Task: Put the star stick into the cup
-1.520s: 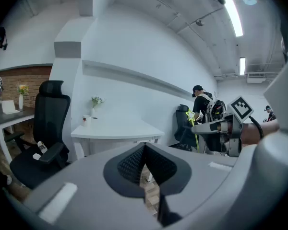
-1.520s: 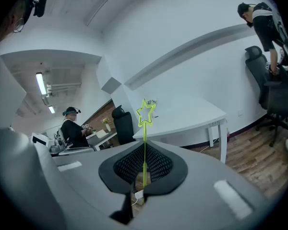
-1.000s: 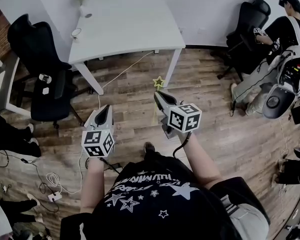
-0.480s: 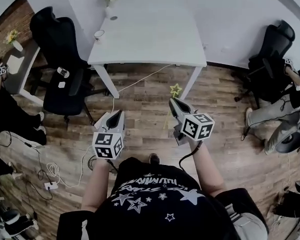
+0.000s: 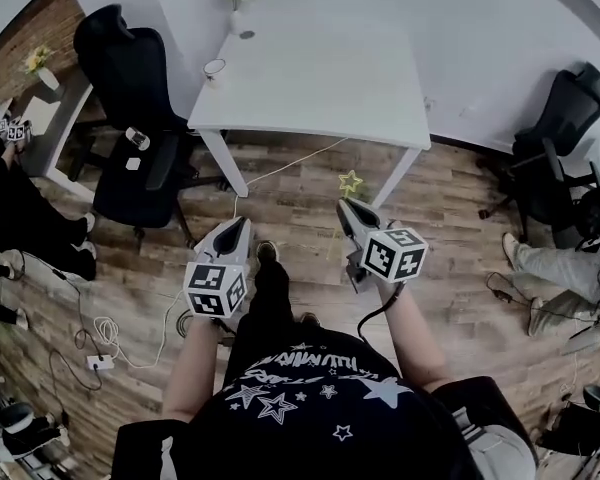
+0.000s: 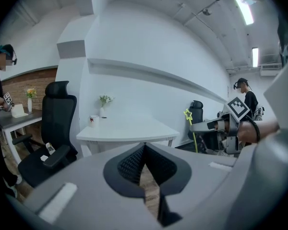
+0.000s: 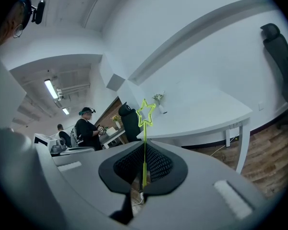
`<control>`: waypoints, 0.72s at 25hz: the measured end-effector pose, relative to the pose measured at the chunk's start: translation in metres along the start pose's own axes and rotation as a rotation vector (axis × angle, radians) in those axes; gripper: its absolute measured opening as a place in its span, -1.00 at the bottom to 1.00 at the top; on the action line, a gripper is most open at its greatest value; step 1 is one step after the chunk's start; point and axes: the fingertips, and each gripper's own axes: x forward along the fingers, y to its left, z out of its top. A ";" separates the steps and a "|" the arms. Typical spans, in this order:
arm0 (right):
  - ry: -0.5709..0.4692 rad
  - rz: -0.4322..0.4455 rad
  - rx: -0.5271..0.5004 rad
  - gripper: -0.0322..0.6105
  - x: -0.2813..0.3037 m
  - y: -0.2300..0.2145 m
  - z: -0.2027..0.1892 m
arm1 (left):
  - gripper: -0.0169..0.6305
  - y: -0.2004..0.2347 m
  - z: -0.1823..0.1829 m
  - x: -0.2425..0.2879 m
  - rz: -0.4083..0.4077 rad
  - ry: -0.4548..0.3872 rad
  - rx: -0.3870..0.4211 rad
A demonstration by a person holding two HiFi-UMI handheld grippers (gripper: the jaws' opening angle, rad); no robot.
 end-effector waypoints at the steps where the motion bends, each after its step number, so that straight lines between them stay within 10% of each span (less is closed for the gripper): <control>1: 0.004 0.003 -0.007 -0.84 0.005 -0.001 0.002 | -0.94 0.006 0.001 0.005 0.002 0.000 -0.002; 18: 0.039 -0.058 0.030 -0.84 0.149 -0.061 0.056 | -0.94 0.120 0.040 0.137 0.001 0.003 -0.054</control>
